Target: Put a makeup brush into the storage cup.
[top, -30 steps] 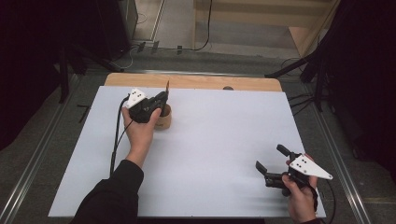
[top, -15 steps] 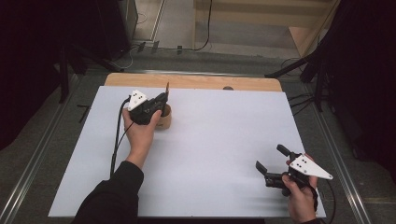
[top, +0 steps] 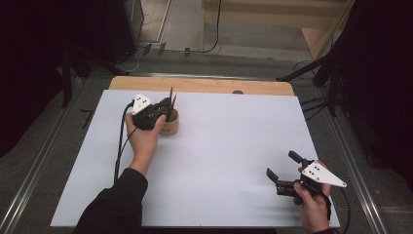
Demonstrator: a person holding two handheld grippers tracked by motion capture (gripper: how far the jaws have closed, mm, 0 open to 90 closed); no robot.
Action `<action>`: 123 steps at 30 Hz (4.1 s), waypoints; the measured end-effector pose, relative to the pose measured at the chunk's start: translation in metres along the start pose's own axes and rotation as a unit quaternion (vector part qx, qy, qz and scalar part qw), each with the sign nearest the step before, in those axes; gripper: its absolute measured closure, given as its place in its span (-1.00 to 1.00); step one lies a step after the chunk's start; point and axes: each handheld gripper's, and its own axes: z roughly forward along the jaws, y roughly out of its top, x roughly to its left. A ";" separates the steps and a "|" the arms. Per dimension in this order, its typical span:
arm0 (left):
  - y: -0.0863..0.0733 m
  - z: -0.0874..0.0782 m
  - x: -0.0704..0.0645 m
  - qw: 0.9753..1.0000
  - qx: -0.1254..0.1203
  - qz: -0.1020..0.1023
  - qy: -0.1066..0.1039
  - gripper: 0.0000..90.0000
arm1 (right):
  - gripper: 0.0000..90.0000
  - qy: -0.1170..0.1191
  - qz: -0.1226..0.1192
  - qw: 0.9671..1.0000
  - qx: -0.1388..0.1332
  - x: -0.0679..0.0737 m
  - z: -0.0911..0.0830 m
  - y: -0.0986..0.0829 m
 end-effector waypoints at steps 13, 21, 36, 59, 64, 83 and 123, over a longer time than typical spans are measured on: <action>0.006 -0.008 0.003 1.000 0.004 -0.003 0.021 0.19 | -1.00 0.000 0.001 1.000 -0.001 -0.001 0.000 0.000; 0.015 -0.026 -0.001 0.999 0.021 0.004 0.023 -0.44 | -1.00 -0.001 0.002 1.000 -0.001 -0.001 0.000 0.000; 0.013 -0.058 0.009 0.999 0.034 -0.027 -0.023 -1.00 | -1.00 -0.001 0.000 1.000 0.000 0.001 0.000 0.000; 0.000 -0.086 -0.003 0.999 0.038 -0.020 -0.029 -1.00 | -1.00 -0.001 0.000 1.000 0.000 0.001 0.000 0.001; -0.004 -0.091 -0.003 0.999 0.038 -0.021 -0.029 -1.00 | -1.00 0.000 -0.002 1.000 0.001 0.001 0.001 0.001; -0.022 -0.113 -0.008 0.998 0.044 -0.018 -0.032 -1.00 | -1.00 0.000 -0.003 1.000 0.000 0.002 0.001 0.001; -0.052 -0.182 -0.012 0.999 0.025 0.003 -0.021 -1.00 | -1.00 0.001 -0.003 1.000 0.003 0.005 0.003 0.001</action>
